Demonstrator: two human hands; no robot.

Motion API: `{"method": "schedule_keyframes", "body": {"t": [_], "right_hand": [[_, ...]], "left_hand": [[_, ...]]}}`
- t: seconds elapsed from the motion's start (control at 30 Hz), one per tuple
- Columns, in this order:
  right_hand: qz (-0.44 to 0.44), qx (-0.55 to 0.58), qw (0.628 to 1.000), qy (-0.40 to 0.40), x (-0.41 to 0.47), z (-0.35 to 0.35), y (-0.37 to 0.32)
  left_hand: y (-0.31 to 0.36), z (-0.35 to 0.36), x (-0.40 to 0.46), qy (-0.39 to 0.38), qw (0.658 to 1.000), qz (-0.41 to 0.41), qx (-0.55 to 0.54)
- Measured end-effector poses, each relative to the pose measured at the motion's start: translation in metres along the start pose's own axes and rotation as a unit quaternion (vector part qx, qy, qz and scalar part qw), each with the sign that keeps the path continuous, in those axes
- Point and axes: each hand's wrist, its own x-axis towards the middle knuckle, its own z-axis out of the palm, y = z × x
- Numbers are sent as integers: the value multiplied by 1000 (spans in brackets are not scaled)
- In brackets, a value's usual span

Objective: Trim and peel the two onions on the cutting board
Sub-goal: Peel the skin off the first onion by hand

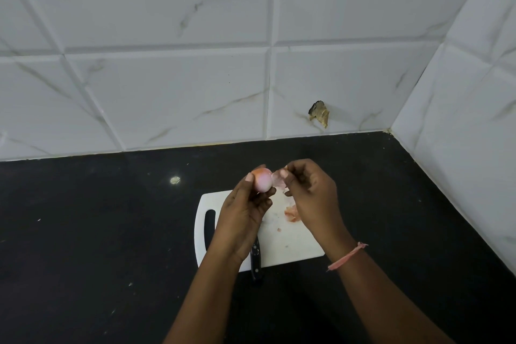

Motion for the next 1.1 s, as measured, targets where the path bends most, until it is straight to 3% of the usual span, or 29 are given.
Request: {"method": "schedule_keyframes", "body": {"t": [0.17,0.33,0.4,0.47,0.53,0.6,0.73,0.83,0.93,1.03,1.1], "right_hand": [[40,22,998,44,0,-2,3],[158,104,980,59,-2,0,1],[258,232,936,56,-1,2,1],[347,373,859,52,2,2,2],[384,425,818,54,6,-3,8],[365,415,830,73,10,-11,11],[324,295,890,124,10,-19,15],[295,161,940,60,8,-18,17],[189,76,979,-11,2,-15,7],[60,35,995,-71,-4,-11,1],[16,1,998,-64,-5,-7,3]], "left_hand": [[-1,4,2,8,1000,-24,-17],[-2,10,4,10,998,-43,-36],[-4,13,4,14,997,-52,-52],[-5,14,5,16,995,-55,-80],[-4,12,5,13,994,-47,-93],[-3,9,4,10,996,-44,-76],[-4,6,3,15,998,-39,-41],[-4,6,2,24,999,-36,-24],[-4,7,2,30,999,-27,-19],[-5,7,3,33,999,-12,4],[-6,7,2,35,999,-5,8]]}}
